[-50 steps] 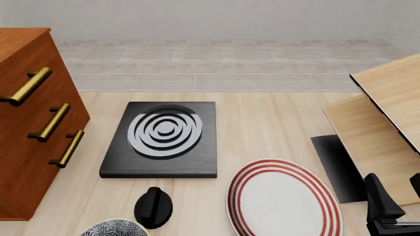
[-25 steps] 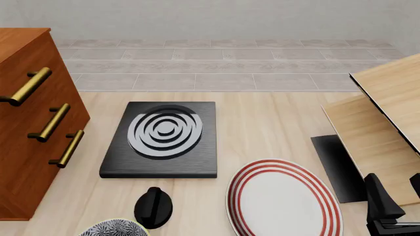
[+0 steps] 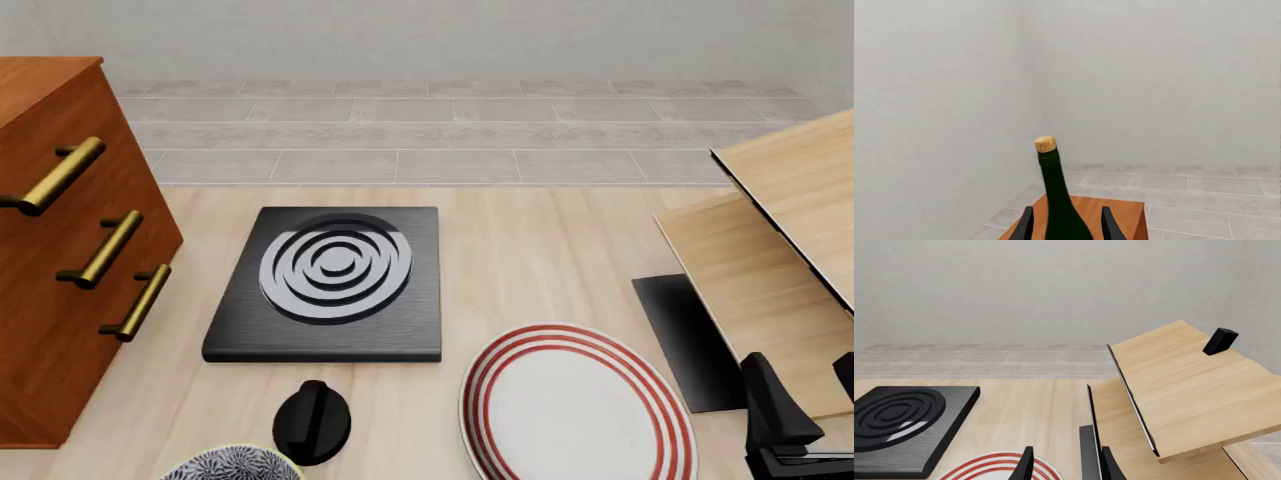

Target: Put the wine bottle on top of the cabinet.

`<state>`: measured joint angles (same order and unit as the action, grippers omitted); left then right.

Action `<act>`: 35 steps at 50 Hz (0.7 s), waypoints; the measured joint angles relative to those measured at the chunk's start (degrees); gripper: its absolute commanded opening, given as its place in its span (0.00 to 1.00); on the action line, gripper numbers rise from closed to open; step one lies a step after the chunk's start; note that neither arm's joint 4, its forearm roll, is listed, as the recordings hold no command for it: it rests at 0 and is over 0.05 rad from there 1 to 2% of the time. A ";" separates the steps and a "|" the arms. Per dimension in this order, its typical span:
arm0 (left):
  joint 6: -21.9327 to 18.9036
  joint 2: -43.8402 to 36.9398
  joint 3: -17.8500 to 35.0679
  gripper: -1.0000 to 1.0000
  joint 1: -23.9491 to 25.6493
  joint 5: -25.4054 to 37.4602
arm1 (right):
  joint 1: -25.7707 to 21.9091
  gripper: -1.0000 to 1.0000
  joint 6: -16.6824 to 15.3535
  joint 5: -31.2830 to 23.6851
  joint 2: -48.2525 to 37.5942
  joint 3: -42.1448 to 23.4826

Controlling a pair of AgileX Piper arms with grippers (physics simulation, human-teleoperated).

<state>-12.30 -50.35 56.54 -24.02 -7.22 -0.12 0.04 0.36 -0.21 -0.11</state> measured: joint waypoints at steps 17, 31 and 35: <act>2.13 5.87 0.99 1.00 0.99 5.85 | 0.00 1.00 0.00 0.00 0.00 0.00; 3.84 9.85 2.10 1.00 2.35 9.89 | 0.00 1.00 0.00 0.00 0.00 0.00; 4.32 10.72 2.55 1.00 2.80 10.88 | 0.00 1.00 0.00 0.00 0.00 0.00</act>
<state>-7.98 -39.62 59.09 -21.23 3.66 -0.11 0.04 0.35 -0.21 -0.11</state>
